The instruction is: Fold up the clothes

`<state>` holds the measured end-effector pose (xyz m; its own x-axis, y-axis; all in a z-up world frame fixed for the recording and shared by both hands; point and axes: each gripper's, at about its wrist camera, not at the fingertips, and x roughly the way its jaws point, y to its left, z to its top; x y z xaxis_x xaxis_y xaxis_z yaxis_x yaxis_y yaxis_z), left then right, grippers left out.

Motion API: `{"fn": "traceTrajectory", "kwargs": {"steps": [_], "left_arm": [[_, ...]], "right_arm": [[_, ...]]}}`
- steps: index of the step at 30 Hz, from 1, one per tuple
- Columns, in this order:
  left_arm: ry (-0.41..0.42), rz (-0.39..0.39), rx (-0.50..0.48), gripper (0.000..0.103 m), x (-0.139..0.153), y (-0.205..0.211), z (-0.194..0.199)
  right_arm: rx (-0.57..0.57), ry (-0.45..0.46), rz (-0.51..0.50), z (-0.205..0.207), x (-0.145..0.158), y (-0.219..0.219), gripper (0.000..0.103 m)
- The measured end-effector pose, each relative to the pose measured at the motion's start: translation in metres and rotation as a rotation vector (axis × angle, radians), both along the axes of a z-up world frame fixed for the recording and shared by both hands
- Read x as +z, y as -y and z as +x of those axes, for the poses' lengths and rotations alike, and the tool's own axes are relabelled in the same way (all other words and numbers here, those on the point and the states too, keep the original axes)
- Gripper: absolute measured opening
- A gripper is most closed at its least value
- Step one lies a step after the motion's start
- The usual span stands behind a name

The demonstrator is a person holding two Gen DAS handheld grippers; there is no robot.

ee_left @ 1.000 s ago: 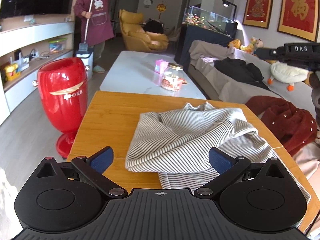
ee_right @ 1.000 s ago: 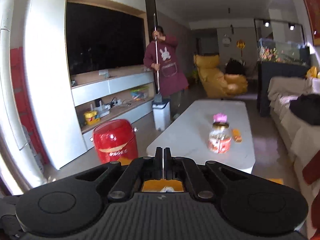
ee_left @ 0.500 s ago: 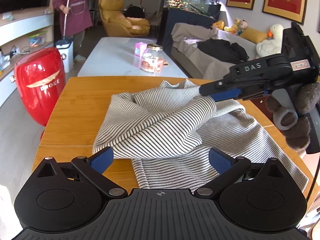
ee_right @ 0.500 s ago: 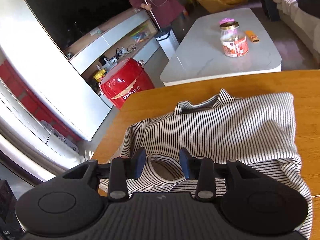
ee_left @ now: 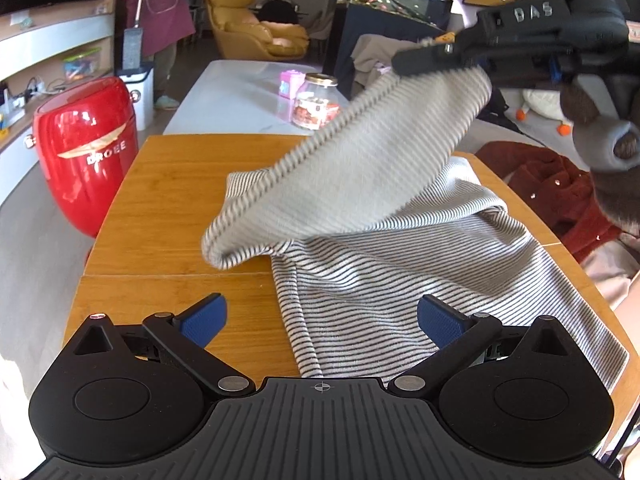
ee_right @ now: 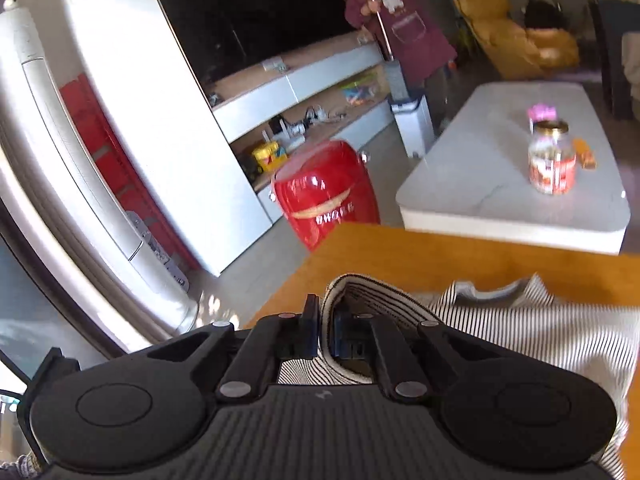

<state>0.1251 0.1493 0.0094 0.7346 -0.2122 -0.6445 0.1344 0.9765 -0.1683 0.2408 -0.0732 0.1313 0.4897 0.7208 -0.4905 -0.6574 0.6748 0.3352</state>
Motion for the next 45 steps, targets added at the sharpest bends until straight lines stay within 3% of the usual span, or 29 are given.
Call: {"fn": "traceTrajectory", "kwargs": {"steps": [8, 13, 19, 24, 25, 26, 29, 32, 35, 39, 40, 43, 45], "left_arm": [[-0.013, -0.011, 0.001, 0.103, 0.001, 0.003, 0.003], [-0.022, -0.023, -0.015, 0.103, 0.002, 0.010, 0.008], [-0.020, -0.021, -0.057, 0.103, 0.007, 0.029, 0.020], [0.010, -0.030, -0.136, 0.103, 0.015, 0.050, 0.031], [0.013, -0.037, -0.155, 0.103, 0.016, 0.054, 0.034], [0.019, -0.043, -0.171, 0.103, 0.017, 0.057, 0.037], [0.045, -0.058, -0.204, 0.103, 0.020, 0.064, 0.045], [0.081, -0.080, -0.234, 0.103, 0.024, 0.069, 0.054], [0.112, -0.101, -0.261, 0.103, 0.024, 0.077, 0.067], [0.071, -0.084, -0.227, 0.103, 0.010, 0.081, 0.084], [0.065, -0.076, -0.219, 0.103, 0.007, 0.079, 0.085], [0.052, -0.062, -0.205, 0.103, -0.001, 0.073, 0.084], [0.044, -0.067, -0.198, 0.103, -0.004, 0.068, 0.084]], "right_arm": [[-0.131, 0.377, -0.040, 0.009, 0.077, 0.016, 0.006], [-0.183, 0.380, -0.103, 0.014, 0.061, 0.047, 0.006], [-0.270, 0.285, -0.223, 0.027, -0.013, 0.092, 0.006], [-0.292, 0.102, -0.242, 0.044, -0.075, 0.123, 0.008], [-0.293, 0.062, -0.248, 0.048, -0.086, 0.127, 0.010], [-0.294, 0.021, -0.245, 0.049, -0.094, 0.133, 0.018], [-0.302, -0.042, -0.148, 0.045, -0.096, 0.153, 0.039], [-0.315, -0.065, 0.023, 0.044, -0.082, 0.177, 0.049], [-0.339, -0.111, 0.096, 0.053, -0.074, 0.186, 0.057], [-0.390, -0.288, 0.065, 0.070, -0.095, 0.182, 0.052], [-0.388, -0.329, 0.065, 0.071, -0.102, 0.180, 0.040], [-0.340, -0.352, 0.046, 0.062, -0.108, 0.172, 0.019], [-0.311, -0.281, 0.007, 0.056, -0.099, 0.161, 0.011]]}}
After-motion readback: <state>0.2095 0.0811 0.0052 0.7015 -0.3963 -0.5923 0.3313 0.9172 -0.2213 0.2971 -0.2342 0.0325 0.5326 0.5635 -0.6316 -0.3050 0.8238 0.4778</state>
